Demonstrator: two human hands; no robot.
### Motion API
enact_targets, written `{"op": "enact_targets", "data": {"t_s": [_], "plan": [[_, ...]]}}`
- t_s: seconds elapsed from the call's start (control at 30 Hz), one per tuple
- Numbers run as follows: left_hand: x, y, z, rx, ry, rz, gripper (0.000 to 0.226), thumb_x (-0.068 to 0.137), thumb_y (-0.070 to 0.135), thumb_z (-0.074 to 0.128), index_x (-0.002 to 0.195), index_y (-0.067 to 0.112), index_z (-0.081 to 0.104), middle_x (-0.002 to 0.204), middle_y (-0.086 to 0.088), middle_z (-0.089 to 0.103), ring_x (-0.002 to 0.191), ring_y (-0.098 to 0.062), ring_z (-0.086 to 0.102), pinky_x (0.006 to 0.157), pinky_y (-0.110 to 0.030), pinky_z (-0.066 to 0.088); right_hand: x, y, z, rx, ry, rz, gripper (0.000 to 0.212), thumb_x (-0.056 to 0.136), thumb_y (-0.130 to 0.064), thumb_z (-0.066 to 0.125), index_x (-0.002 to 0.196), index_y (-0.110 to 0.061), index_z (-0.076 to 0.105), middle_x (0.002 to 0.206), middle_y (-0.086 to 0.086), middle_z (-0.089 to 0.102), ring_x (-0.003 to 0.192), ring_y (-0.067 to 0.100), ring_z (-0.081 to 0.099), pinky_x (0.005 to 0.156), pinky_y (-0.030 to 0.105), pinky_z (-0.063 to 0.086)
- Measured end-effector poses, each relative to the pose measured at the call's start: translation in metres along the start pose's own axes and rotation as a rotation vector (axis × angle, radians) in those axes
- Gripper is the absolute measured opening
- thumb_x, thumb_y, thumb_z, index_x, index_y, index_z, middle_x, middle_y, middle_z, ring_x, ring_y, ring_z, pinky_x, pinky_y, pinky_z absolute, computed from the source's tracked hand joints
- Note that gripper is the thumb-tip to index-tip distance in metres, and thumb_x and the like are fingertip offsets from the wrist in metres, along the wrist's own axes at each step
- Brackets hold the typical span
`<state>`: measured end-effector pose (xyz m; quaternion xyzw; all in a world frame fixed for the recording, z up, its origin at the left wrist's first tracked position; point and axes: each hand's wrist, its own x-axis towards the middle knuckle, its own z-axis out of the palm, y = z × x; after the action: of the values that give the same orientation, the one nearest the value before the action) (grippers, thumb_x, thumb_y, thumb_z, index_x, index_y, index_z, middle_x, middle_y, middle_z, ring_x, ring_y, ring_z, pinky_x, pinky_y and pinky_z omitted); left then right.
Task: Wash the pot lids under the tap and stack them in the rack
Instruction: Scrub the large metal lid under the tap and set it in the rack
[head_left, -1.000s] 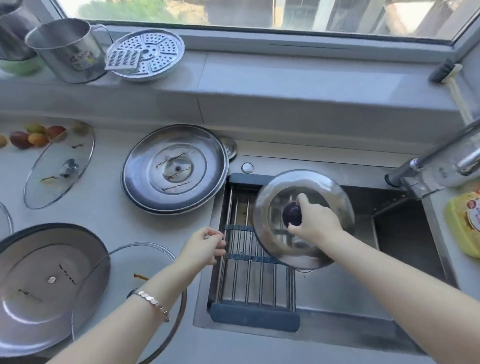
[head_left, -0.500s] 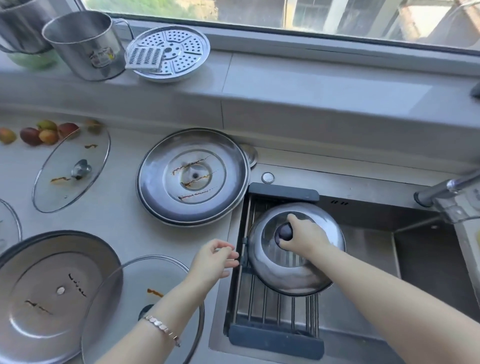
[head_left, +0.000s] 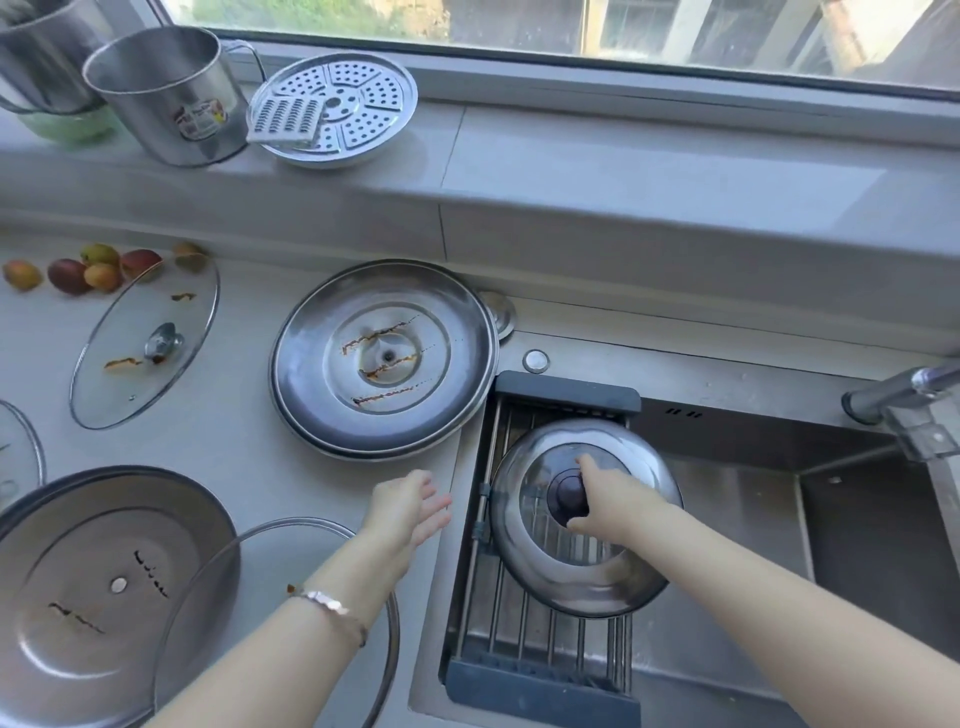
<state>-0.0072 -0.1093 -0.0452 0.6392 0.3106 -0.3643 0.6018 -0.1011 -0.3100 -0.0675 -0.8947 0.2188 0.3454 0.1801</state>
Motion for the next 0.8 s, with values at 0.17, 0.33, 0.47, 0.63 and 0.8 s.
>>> {"op": "enact_targets", "data": {"t_s": [0.17,0.33,0.47,0.63,0.8], "plan": [[0.039,0.031,0.001,-0.501,0.066,-0.102,0.057,0.094,0.020,0.052,0.144,0.009,0.026,0.151,-0.016,0.027,0.134,-0.034,0.036,0.108,-0.043,0.035,-0.017,0.000,-0.037,0.206,0.069,-0.024,0.041,0.089,-0.034,0.049,0.127,-0.020,0.041,0.081,-0.002,0.064,0.061,0.015,0.062,0.062,0.025,0.046],[0.060,0.037,-0.007,-0.758,0.035,-0.065,0.032,0.095,0.011,0.049,0.127,0.010,0.048,0.137,-0.012,0.051,0.123,-0.028,0.052,0.093,-0.044,0.046,-0.033,0.014,-0.036,0.426,0.099,-0.020,0.024,0.089,-0.033,0.052,0.112,-0.027,0.049,0.072,-0.003,0.069,0.059,0.005,0.062,0.060,0.022,0.047],[0.045,0.042,-0.017,-0.719,0.025,0.084,0.018,0.095,0.006,0.048,0.109,0.013,0.057,0.130,-0.009,0.057,0.112,-0.024,0.059,0.095,-0.041,0.047,-0.045,0.030,-0.027,0.521,0.161,0.010,0.014,0.087,-0.030,0.055,0.100,-0.028,0.056,0.073,-0.002,0.071,0.069,0.013,0.067,0.071,0.030,0.055],[0.000,0.036,-0.035,-0.422,-0.093,0.195,0.014,0.096,0.013,0.046,0.098,0.014,0.060,0.114,-0.003,0.065,0.104,-0.018,0.061,0.089,-0.031,0.049,-0.064,0.045,-0.023,0.968,0.298,0.079,0.026,0.090,-0.027,0.056,0.110,-0.010,0.061,0.087,0.002,0.067,0.082,0.017,0.066,0.083,0.036,0.054],[-0.059,0.016,-0.011,-0.219,-0.318,0.157,0.030,0.099,0.025,0.037,0.104,0.012,0.063,0.091,-0.002,0.075,0.083,-0.015,0.070,0.084,-0.033,0.053,-0.082,0.067,-0.030,1.536,0.183,0.117,0.048,0.094,-0.043,0.044,0.132,-0.013,0.038,0.111,0.019,0.058,0.099,0.028,0.063,0.085,0.036,0.052]]}}
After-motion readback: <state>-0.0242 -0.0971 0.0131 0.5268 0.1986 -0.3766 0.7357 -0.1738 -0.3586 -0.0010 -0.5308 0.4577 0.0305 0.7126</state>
